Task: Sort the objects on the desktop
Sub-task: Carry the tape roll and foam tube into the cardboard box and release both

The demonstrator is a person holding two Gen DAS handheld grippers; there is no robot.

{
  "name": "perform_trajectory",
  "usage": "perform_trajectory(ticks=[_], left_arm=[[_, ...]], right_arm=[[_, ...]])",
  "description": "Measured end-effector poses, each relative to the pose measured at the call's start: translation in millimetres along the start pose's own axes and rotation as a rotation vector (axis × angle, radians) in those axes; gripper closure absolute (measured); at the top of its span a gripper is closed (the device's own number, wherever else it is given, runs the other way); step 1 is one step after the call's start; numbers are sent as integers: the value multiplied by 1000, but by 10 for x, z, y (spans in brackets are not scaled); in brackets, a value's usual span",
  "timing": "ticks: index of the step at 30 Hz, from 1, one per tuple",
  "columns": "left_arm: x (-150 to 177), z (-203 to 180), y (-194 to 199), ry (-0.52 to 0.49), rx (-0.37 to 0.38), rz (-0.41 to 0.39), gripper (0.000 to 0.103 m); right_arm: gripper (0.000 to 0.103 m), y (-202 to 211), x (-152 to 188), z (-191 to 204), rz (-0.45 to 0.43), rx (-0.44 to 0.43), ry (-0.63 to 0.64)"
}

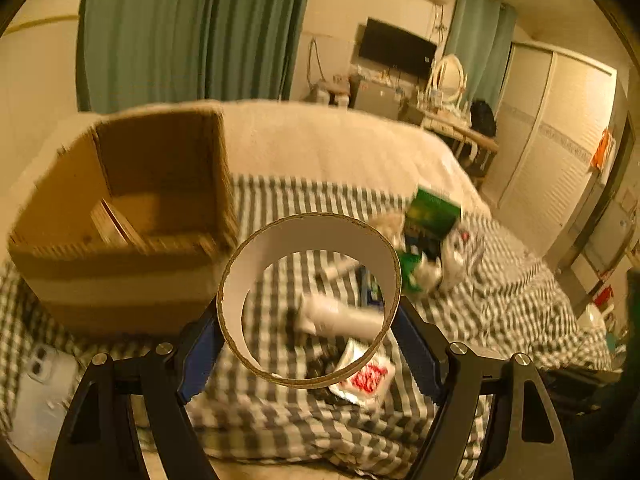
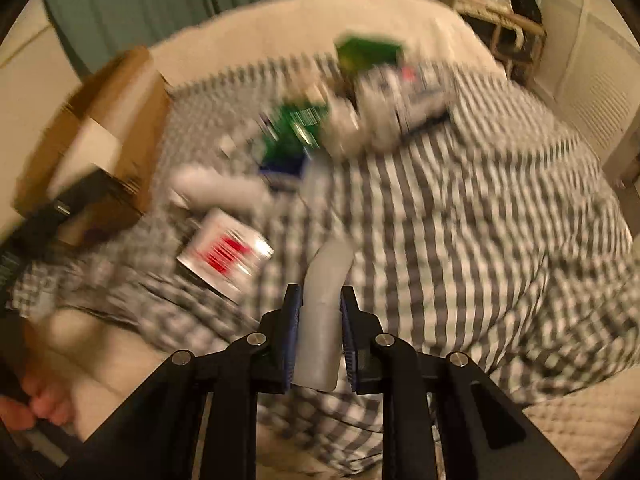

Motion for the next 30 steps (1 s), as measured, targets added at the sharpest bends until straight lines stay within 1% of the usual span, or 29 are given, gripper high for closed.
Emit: perform_trajectory(ticks=[3, 5, 6, 7, 9, 11, 13, 14, 16, 18, 21, 22, 23, 24, 25, 26, 27, 30], left_arm=[[-342, 195, 101, 24, -17, -52, 21], [-614, 387, 164, 27, -54, -99, 21], [-739, 481, 185, 19, -75, -118, 21], [-860, 584, 197, 5, -100, -134, 21], [-1052, 805, 175, -17, -149, -143, 21], [-1179, 1061, 91, -25, -193, -124, 21], [-1211, 1297, -23, -41, -237, -84, 21], [-1205, 1388, -55, -43, -255, -76, 21], [-1163, 1562, -131, -48, -296, -49, 21], [-1086, 1691, -196, -44, -302, -11, 21], [-980, 1777, -286, -38, -316, 20, 20], [-948, 1795, -317, -35, -318, 32, 19], [-920, 1802, -348, -30, -317, 40, 16], [-895, 1814, -359, -28, -322, 46, 12], [-888, 1815, -362, -26, -337, 53, 1], [-891, 1812, -353, -24, -353, 52, 0], [-887, 1804, -337, -25, -358, 50, 0], [-927, 1701, -281, -39, -353, 46, 0]], right_arm=[[85, 259, -384, 298, -82, -62, 43], [85, 362, -582, 560, -130, -97, 67], [85, 463, -742, 725, -162, -134, 84], [85, 509, -834, 851, -178, -159, 95], [85, 607, -1046, 1105, -216, -213, 110], [85, 611, -1241, 1417, -234, -272, 129], [85, 550, -1422, 1719, -245, -321, 149], [85, 502, -1475, 1838, -245, -335, 156], [85, 323, -1593, 2116, -228, -366, 170], [85, 132, -1632, 2311, -202, -380, 172], [82, -94, -1617, 2500, -167, -404, 161], [80, -154, -1604, 2531, -161, -413, 155], [80, -192, -1592, 2554, -158, -417, 156], [76, -237, -1590, 2583, -156, -414, 160], [65, -264, -1595, 2602, -156, -418, 160], [54, -264, -1602, 2604, -162, -420, 158], [52, -234, -1626, 2569, -182, -416, 149], [52, -78, -1665, 2404, -221, -406, 149]])
Point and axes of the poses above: each gripper's, at about its wrist camera, not at the fingertips, and y roughly against the way its jaws point, z to its left, x to its underside, the point moved 6 cm from there along -y, roughly the way its jaws point, and after that the axes turned 14 degrees about -z, right-handed, at the moved point
